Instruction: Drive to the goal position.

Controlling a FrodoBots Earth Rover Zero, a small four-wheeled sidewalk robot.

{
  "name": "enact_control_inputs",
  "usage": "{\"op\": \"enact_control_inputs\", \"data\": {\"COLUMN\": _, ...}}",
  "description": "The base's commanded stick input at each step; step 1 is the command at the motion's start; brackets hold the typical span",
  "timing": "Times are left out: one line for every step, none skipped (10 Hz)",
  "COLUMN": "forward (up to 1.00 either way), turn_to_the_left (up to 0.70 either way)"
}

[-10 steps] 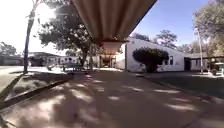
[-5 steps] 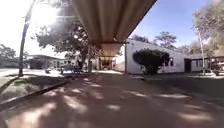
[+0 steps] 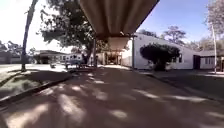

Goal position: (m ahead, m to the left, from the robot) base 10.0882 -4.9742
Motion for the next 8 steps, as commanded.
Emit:
{"op": "enact_control_inputs", "data": {"forward": 0.7, "turn_to_the_left": 0.0}}
{"op": "enact_control_inputs", "data": {"forward": 0.7, "turn_to_the_left": 0.0}}
{"op": "enact_control_inputs", "data": {"forward": 0.7, "turn_to_the_left": 0.0}}
{"op": "enact_control_inputs", "data": {"forward": 0.7, "turn_to_the_left": 0.0}}
{"op": "enact_control_inputs", "data": {"forward": 0.7, "turn_to_the_left": 0.0}}
{"op": "enact_control_inputs", "data": {"forward": 0.7, "turn_to_the_left": 0.0}}
{"op": "enact_control_inputs", "data": {"forward": 0.7, "turn_to_the_left": 0.0}}
{"op": "enact_control_inputs", "data": {"forward": 0.7, "turn_to_the_left": 0.0}}
